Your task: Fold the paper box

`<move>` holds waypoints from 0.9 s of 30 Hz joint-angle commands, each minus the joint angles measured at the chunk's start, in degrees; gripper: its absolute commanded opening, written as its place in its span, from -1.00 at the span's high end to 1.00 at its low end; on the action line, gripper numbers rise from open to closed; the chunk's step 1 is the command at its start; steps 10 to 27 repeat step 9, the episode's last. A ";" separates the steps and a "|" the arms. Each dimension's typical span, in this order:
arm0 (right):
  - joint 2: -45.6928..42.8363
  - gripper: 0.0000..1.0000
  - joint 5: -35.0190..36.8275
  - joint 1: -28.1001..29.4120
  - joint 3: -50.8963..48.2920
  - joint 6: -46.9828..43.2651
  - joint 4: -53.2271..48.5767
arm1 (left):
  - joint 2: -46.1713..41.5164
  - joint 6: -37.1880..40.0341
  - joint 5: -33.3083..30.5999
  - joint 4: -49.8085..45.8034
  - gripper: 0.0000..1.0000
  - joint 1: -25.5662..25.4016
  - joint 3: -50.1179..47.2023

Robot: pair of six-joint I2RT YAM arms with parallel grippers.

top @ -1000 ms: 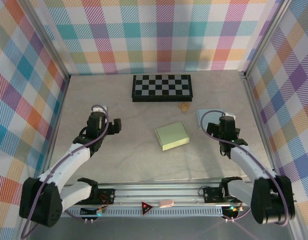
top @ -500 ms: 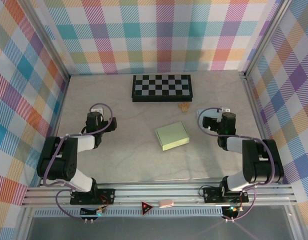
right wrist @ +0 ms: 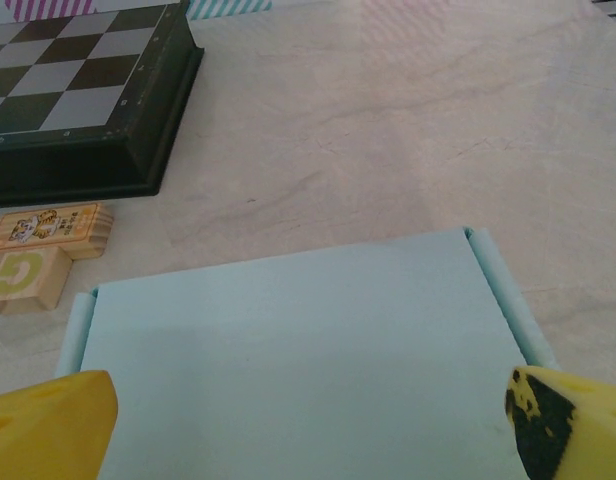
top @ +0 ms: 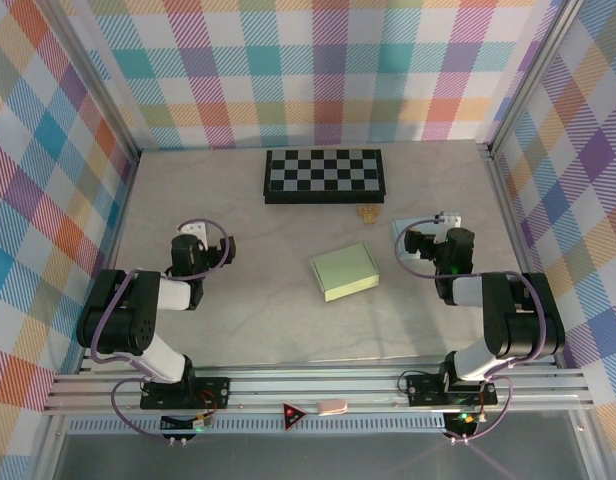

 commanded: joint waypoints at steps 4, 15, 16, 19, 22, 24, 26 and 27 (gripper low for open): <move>0.65 -0.98 -1.86 0.54 0.88 -1.37 1.52 | 0.08 0.92 1.01 2.94 -0.99 0.65 0.99; 0.38 -0.98 -2.53 0.52 0.33 -1.69 2.52 | -0.03 0.90 1.12 2.89 -0.99 0.63 0.94; 0.38 -0.98 -2.53 0.52 0.33 -1.69 2.52 | -0.03 0.90 1.12 2.89 -0.99 0.63 0.94; 0.38 -0.98 -2.53 0.52 0.33 -1.69 2.52 | -0.03 0.90 1.12 2.89 -0.99 0.63 0.94; 0.38 -0.98 -2.53 0.52 0.33 -1.69 2.52 | -0.03 0.90 1.12 2.89 -0.99 0.63 0.94; 0.38 -0.98 -2.53 0.52 0.33 -1.69 2.52 | -0.03 0.90 1.12 2.89 -0.99 0.63 0.94; 0.38 -0.98 -2.53 0.52 0.33 -1.69 2.52 | -0.03 0.90 1.12 2.89 -0.99 0.63 0.94; 0.38 -0.98 -2.53 0.52 0.33 -1.69 2.52 | -0.03 0.90 1.12 2.89 -0.99 0.63 0.94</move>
